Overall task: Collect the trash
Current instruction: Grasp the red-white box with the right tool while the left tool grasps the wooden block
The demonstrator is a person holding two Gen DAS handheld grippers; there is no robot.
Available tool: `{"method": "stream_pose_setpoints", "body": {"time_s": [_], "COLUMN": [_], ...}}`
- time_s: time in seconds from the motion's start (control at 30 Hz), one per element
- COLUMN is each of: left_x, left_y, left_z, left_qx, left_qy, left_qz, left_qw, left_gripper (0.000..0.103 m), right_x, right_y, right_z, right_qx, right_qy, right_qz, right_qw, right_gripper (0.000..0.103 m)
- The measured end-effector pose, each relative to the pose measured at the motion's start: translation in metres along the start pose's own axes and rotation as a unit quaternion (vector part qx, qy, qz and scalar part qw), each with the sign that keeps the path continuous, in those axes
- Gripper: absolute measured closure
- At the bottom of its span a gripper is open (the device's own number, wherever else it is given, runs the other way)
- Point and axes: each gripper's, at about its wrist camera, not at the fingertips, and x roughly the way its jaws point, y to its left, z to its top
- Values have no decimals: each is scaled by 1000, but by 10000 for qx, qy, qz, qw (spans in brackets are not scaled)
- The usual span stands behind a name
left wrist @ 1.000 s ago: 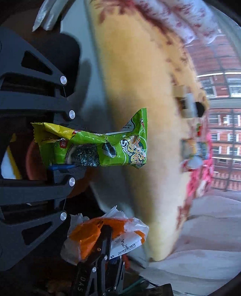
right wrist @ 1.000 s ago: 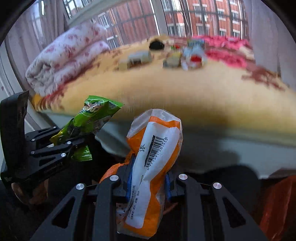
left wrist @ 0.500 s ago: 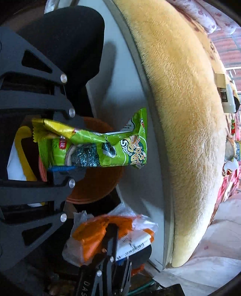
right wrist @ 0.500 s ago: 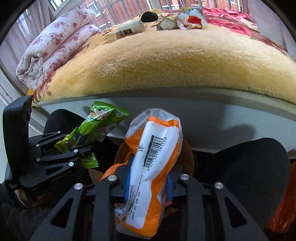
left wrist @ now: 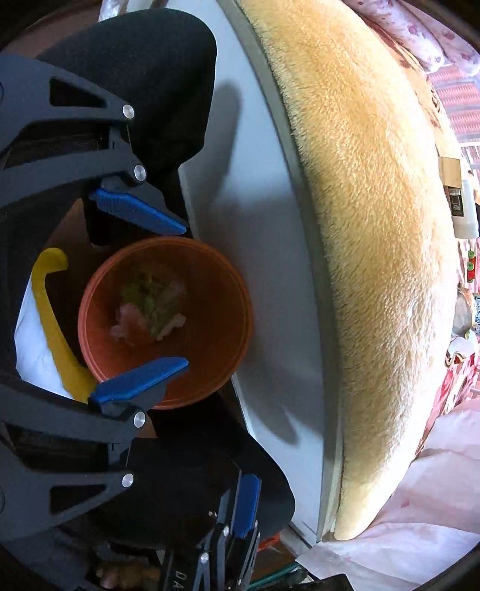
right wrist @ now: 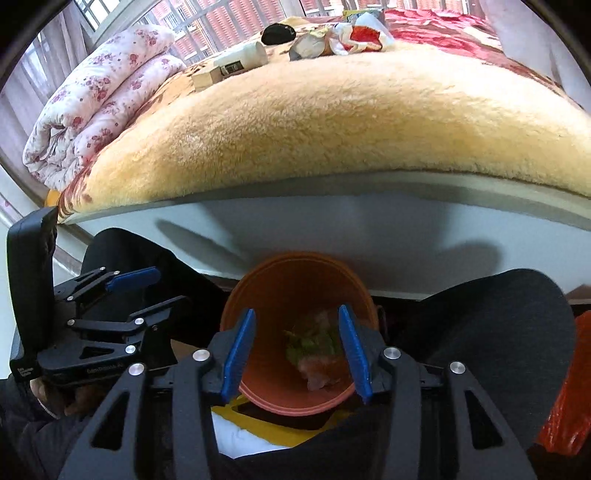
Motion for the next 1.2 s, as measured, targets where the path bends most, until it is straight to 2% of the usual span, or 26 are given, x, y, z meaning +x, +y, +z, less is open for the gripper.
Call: {"method": "stream_pose_setpoints", "body": {"time_s": [0.17, 0.2, 0.27, 0.33, 0.4, 0.47, 0.53, 0.63, 0.77, 0.9, 1.0, 1.03, 1.07, 1.13, 1.2], "left_x": [-20, -31, -52, -75, -92, -106, -110, -107, -101, -95, -92, -91, -89, -83, -76], "left_y": [3, 2, 2, 1, 2, 3, 6, 13, 28, 40, 49, 50, 52, 57, 64], "left_z": [10, 15, 23, 34, 44, 58, 69, 87, 100, 101, 104, 105, 107, 115, 124], "left_qx": [170, 276, 422, 494, 554, 592, 561, 365, 91, -58, -189, -218, -258, -345, -439], "left_qy": [-218, -372, -696, -1092, -1452, -1762, -1911, -1977, -1900, -1814, -1787, -1769, -1742, -1679, -1607], "left_qz": [102, 158, 172, 237, 329, 472, 588, 618, 495, 551, 537, 532, 523, 524, 583], "left_qw": [9996, 9988, 9965, 9925, 9873, 9814, 9782, 9776, 9805, 9818, 9823, 9825, 9830, 9838, 9843], "left_gripper": [36, 36, 32, 21, 15, 14, 13, 13, 13, 13, 13, 13, 13, 13, 13], "right_x": [-28, -35, -50, -61, -64, -60, -51, -27, 2, 25, 48, 55, 61, 71, 71], "right_y": [-2, -3, -8, -12, -17, -22, -31, -49, -77, -86, -91, -90, -88, -81, -78], "right_z": [21, 28, 49, 75, 102, 134, 164, 208, 247, 269, 277, 279, 279, 278, 276], "right_qx": [-43, -58, -111, -136, -121, 7, 292, 1129, 2070, 2342, 2519, 2543, 2515, 2355, 2168], "right_qy": [-317, -401, -659, -892, -1037, -1133, -1124, -946, -741, -503, -186, -107, -50, -3, -134], "right_qz": [43, 59, 17, -68, -72, -67, 73, 550, 680, 312, 352, 419, 450, 350, 266], "right_qw": [9995, 9992, 9978, 9959, 9945, 9935, 9932, 9876, 9731, 9704, 9669, 9662, 9668, 9712, 9758], "right_gripper": [56, 52, 47, 47, 47, 47, 47, 47, 47, 47, 48, 51, 63, 68, 74]}}
